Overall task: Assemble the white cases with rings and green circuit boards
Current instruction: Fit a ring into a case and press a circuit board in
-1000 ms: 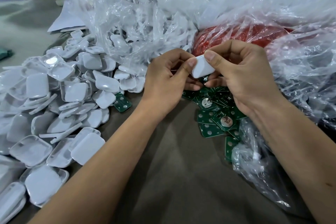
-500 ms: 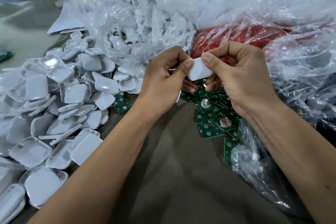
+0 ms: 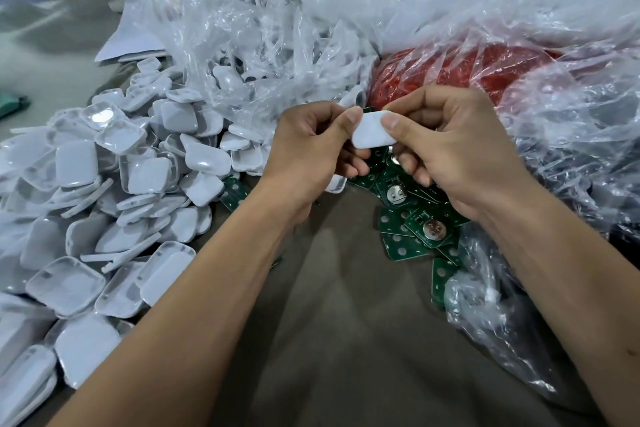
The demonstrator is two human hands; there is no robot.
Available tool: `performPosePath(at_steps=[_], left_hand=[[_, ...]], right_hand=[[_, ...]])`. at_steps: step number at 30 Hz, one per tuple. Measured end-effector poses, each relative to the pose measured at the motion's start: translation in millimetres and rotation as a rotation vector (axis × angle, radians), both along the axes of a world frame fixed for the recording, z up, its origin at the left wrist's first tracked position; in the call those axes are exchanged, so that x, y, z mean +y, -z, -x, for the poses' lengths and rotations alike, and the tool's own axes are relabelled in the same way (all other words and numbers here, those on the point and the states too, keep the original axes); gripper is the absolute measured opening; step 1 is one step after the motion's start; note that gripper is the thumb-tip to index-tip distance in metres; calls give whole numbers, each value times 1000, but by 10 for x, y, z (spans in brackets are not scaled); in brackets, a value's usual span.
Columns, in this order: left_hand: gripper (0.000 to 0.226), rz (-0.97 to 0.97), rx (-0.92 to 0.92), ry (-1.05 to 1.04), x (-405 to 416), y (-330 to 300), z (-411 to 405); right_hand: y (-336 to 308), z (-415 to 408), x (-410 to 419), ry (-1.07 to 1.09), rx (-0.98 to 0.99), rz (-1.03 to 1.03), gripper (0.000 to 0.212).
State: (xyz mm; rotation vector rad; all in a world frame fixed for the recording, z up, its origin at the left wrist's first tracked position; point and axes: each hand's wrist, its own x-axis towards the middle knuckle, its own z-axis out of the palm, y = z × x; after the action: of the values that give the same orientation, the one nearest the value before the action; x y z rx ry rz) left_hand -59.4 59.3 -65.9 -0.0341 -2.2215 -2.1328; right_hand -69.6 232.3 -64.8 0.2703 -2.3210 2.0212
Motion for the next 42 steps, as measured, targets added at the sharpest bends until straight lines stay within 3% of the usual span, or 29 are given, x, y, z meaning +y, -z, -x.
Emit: performPosePath(at_steps=[10,14,18,20,24,26,34,42], left_hand=[[11,-39,-100,49,-69,-22,-12],[16,-113,-157,-15,-62,-27,12],[21,-246,-199,-28,-89,-55,24],[28,-321,-223,-15,-88,-74,23],[20,-330,-194,14,-56,-62,23],[17,-299,-161,21,-44,-40,25],[17,-297,-123,12,-62,-7,44],[20,-346,-103,-22,-33,-34,29]], right_hand=[[-8,-39,-36,46,32,-61,5],[-8,-48,-7,44,263,-437,12],[-27,-53,-34,20,454,-507,21],[6,-36,-37,23,397,-426,17],[39,-4,-60,-7,27,57,25],[26,1,-69,-24,-50,185,25],[-48,-27,-90,-146,-165,319,22],[-45,-63,-131,-132,-130,342,20]])
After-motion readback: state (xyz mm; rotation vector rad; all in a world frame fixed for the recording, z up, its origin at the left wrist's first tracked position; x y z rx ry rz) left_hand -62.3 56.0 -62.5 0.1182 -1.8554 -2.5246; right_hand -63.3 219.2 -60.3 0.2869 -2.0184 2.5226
